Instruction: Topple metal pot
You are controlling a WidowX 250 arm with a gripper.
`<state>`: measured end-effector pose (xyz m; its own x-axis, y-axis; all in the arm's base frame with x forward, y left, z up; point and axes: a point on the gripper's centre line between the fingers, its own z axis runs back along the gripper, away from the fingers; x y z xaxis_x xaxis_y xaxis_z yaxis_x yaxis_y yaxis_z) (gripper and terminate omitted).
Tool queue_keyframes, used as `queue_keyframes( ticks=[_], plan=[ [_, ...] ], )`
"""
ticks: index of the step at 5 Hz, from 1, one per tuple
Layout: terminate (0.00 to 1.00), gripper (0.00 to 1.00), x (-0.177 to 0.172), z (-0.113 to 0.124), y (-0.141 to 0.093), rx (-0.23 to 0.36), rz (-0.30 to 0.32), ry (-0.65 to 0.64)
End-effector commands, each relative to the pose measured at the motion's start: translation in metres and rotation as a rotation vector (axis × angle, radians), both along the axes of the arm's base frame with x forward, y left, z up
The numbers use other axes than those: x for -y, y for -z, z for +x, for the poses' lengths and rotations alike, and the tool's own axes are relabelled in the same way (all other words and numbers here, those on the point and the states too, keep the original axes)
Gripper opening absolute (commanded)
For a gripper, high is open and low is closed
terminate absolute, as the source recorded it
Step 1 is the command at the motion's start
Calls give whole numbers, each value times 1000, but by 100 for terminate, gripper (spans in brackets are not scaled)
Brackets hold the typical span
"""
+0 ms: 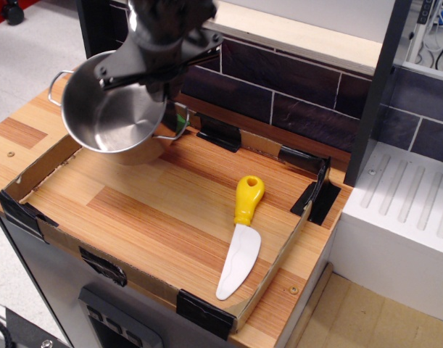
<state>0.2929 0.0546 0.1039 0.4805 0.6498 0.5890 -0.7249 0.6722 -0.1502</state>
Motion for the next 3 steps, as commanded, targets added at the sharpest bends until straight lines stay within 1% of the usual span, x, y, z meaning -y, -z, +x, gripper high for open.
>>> queue_keyframes(
  ticks=[1, 2, 3],
  plan=[
    [0, 0, 11, -1, 0, 184, 76, 65],
    [0, 0, 16, -5, 11, 250, 132, 84],
    [0, 0, 20, -11, 23, 239, 163, 111]
  ],
)
